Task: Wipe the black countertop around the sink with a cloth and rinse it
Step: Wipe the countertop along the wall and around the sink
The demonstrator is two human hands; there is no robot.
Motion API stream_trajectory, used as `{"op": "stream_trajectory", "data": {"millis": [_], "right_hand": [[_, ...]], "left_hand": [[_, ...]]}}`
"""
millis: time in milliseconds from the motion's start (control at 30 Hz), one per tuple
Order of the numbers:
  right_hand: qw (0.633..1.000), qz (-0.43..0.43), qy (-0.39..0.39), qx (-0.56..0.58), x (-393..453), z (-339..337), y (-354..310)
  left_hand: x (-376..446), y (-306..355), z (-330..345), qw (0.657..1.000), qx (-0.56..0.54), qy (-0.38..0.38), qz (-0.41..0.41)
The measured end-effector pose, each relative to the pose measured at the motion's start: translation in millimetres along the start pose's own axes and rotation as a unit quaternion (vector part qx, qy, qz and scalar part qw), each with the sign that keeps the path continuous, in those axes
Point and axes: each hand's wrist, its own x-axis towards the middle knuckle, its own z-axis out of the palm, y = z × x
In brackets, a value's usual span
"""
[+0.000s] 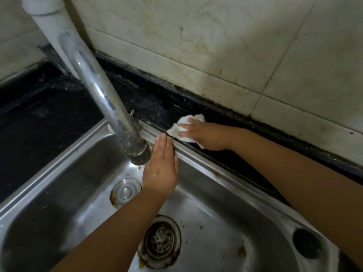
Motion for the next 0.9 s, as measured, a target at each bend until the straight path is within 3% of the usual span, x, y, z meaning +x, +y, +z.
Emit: {"op": "stream_trajectory", "data": {"millis": [167,333,700,900], "right_hand": [[0.998,-0.02,0.016,-0.055,65,-34,-12],[0.995,-0.055,0.052,-0.068,77,-36,-12],[0.994,-0.035,0.034,0.093,-87,44,14],[0.997,0.041,0.019,0.068,-45,29,0]], "left_hand": [[-3,-7,8,1.0,-0.025,-0.007,0.001],[-3,-6,10,1.0,-0.028,0.001,0.003],[-5,2,0,0.999,-0.029,-0.031,-0.021],[-4,7,2,0.999,-0.029,-0.031,-0.032]]}}
